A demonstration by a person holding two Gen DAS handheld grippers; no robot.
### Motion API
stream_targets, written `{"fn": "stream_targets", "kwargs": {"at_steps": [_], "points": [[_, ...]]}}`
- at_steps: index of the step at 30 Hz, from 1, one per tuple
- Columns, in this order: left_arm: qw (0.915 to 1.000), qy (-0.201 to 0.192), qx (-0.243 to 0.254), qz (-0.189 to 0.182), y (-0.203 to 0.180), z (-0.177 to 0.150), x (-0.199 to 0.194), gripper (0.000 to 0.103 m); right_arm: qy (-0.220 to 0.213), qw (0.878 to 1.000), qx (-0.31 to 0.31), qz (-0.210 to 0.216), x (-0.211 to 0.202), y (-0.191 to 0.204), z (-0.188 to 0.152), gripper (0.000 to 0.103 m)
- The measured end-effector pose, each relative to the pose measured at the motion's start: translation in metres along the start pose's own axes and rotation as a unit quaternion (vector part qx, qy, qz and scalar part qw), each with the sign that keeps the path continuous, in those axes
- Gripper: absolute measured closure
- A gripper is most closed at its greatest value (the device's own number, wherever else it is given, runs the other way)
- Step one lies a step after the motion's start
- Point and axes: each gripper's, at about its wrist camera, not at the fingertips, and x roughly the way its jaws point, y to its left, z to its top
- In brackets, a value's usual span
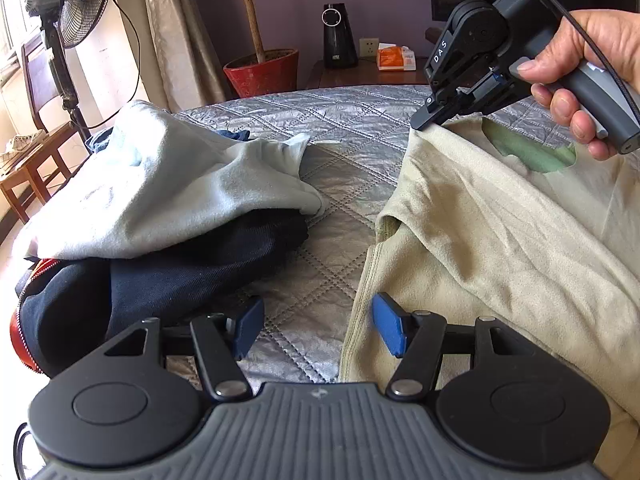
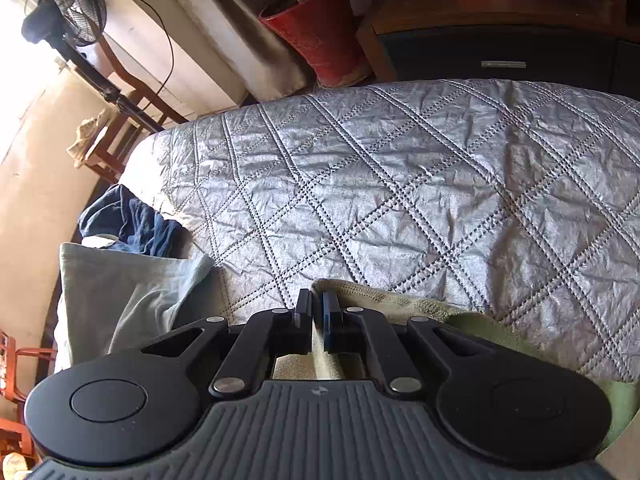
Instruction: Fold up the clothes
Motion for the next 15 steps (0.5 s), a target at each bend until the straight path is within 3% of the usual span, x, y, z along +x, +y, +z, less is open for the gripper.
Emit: {"fn": "stream_targets", "kwargs": {"at_steps": [4, 7, 8, 10, 12, 15], "points": [[0.9998, -0.005, 0.014, 0.01, -0.004, -0.001, -0.002, 0.045, -0.038, 0.999, 0.011, 0.019, -0.002, -0.002, 0.002, 0.095], [0.9998, -0.006, 0.017, 0.011, -0.004, -0.001, -0.002, 0.045, -0.029, 0.999, -0.011, -0.013, -0.003, -0.002, -0.002, 0.084], [0.9998, -0.005, 0.017, 0.011, -0.004, -0.001, -0.002, 0.045, -0.038, 0.999, -0.023, -0.03, -0.009, 0.0, -0.006, 0.083], [0.9997, -0.004, 0.019, 0.012, -0.004, 0.0, -0.002, 0.044, -0.08, 0.996, -0.015, -0.024, -0.03, 0.002, -0.015, 0.083], [0.9995, -0.005, 0.027, 0.016, -0.006, 0.0, -0.002, 0.044, -0.102, 0.99, -0.08, -0.047, -0.047, 0.027, -0.035, 0.083], [0.999, -0.009, 0.038, 0.022, -0.009, 0.0, -0.004, 0.045, -0.079, 0.966, -0.236, -0.076, -0.05, 0.08, -0.079, 0.082]]}}
